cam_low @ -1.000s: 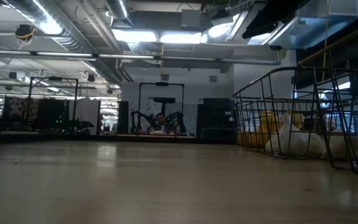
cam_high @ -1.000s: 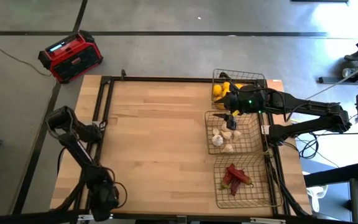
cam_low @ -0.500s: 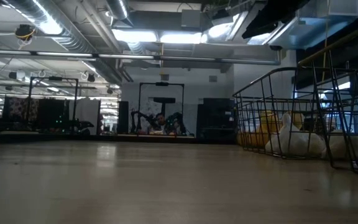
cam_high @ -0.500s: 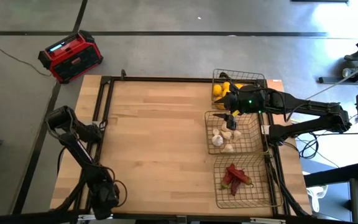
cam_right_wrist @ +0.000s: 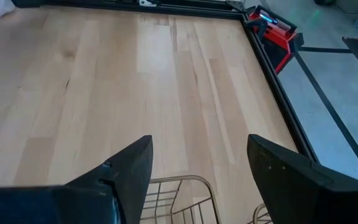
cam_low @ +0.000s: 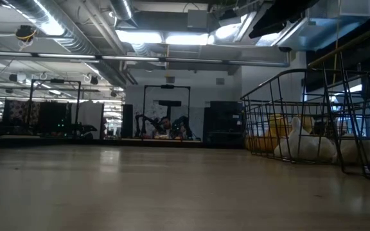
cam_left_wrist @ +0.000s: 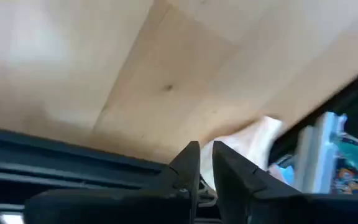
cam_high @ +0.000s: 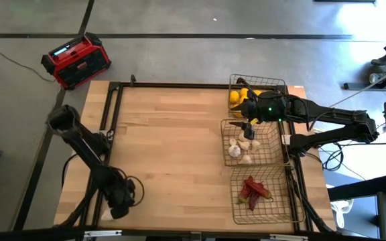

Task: Sort produce into baskets
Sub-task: Put the white garlic into the middle wire basket

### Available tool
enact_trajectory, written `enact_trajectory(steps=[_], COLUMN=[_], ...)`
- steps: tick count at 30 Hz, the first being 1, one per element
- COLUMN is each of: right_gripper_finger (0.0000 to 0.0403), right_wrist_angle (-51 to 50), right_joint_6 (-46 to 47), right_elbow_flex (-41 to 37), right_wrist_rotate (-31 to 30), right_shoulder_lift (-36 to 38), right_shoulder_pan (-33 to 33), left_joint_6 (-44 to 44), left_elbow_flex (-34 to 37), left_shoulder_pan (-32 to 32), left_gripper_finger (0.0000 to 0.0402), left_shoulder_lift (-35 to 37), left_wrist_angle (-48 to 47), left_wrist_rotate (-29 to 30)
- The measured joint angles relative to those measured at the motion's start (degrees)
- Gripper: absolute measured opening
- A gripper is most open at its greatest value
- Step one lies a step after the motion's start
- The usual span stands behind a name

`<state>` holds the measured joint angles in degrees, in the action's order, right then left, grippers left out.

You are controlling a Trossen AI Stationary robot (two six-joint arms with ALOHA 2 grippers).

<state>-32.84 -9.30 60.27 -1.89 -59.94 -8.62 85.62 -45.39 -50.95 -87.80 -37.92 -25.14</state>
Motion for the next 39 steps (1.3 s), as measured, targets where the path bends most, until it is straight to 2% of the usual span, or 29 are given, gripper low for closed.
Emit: enact_trajectory(steps=[5,10,14,20,24,27,34,39], right_gripper_finger=[0.0257,0.0257,0.0257,0.0257,0.0257,0.0257,0.0257,0.0257], right_wrist_angle=[-0.02,-0.08,-0.24,-0.23,-0.31,-0.29,-0.25,-0.24], right_joint_6=[0.0,0.0,0.0,0.0,0.0,0.0,-0.02,-0.04], right_elbow_flex=[0.0,0.0,0.0,0.0,0.0,0.02,0.02,0.02], right_wrist_rotate=[0.0,-0.01,0.0,-0.01,0.0,-0.01,-0.07,-0.15], right_shoulder_lift=[0.0,0.0,0.0,-0.47,-0.88,-1.19,-1.58,-1.57], right_shoulder_pan=[0.0,0.0,0.0,-0.02,-0.02,-0.02,-0.02,-0.02], left_joint_6=[1.72,5.56,5.63,3.98,-0.92,-5.47,-11.06,-15.05], left_elbow_flex=[0.0,-0.15,-0.15,-0.09,-0.09,-0.11,-2.54,-5.3], left_shoulder_pan=[0.74,0.03,0.14,1.36,1.17,0.06,-1.71,-2.92], left_gripper_finger=[0.0031,0.0036,0.0058,0.0136,0.0196,0.0224,0.0233,0.0225], left_shoulder_lift=[5.83,8.58,7.89,5.18,3.43,1.46,-5.64,-9.46], left_wrist_angle=[0.32,6.46,7.96,8.12,12.51,15.47,16.48,16.36], left_wrist_rotate=[3.28,14.88,19.76,19.91,19.82,17.64,8.93,6.85])
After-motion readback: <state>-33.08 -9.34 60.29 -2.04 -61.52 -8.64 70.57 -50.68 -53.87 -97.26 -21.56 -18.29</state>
